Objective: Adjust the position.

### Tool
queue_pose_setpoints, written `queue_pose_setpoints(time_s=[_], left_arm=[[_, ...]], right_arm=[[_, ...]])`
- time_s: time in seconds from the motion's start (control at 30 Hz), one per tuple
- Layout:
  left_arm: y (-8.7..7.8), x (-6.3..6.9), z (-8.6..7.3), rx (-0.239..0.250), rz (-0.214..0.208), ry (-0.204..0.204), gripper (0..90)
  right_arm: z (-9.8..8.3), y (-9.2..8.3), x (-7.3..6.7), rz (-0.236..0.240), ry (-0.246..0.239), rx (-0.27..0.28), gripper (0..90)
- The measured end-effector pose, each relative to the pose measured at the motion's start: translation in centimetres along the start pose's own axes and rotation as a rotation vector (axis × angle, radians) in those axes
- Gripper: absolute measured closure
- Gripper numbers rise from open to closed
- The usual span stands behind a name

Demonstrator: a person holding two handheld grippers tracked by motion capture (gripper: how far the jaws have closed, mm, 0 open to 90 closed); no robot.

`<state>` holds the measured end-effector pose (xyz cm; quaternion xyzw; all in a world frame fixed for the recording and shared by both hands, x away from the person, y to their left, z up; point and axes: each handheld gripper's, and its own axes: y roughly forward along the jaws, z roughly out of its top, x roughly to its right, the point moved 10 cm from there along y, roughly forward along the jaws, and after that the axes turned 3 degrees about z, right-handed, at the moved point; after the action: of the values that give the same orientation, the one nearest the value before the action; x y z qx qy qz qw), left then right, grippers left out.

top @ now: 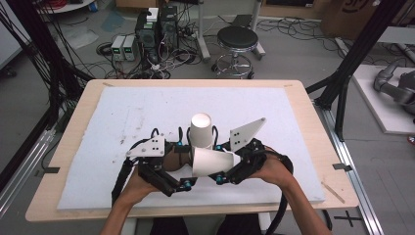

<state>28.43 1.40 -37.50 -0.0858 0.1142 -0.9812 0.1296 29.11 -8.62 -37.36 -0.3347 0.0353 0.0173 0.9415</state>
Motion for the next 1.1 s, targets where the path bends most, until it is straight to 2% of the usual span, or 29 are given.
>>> queue_pose_setpoints(time_s=[0.17,0.4,0.7,0.87,1.1], left_arm=[[0.3,0.1,-0.3,0.029,-0.011,-0.008,1.7],[0.7,0.3,-0.2,0.107,-0.050,-0.050,1.7],[1.0,0.3,0.2,0.181,-0.067,-0.092,1.7],[1.2,0.2,0.1,0.183,-0.069,-0.107,1.7],[1.5,0.3,0.0,0.170,-0.070,-0.101,1.7]], right_arm=[[0.0,-0.1,-0.1,0.001,0.007,0.019,34.7],[0.2,-0.4,-0.1,0.000,0.008,0.051,34.6],[0.1,-0.1,-0.2,0.005,0.016,0.075,34.7],[0.1,-0.1,-0.3,0.010,0.011,0.079,34.7],[0.1,0.0,-0.4,0.016,0.009,0.087,34.7]])
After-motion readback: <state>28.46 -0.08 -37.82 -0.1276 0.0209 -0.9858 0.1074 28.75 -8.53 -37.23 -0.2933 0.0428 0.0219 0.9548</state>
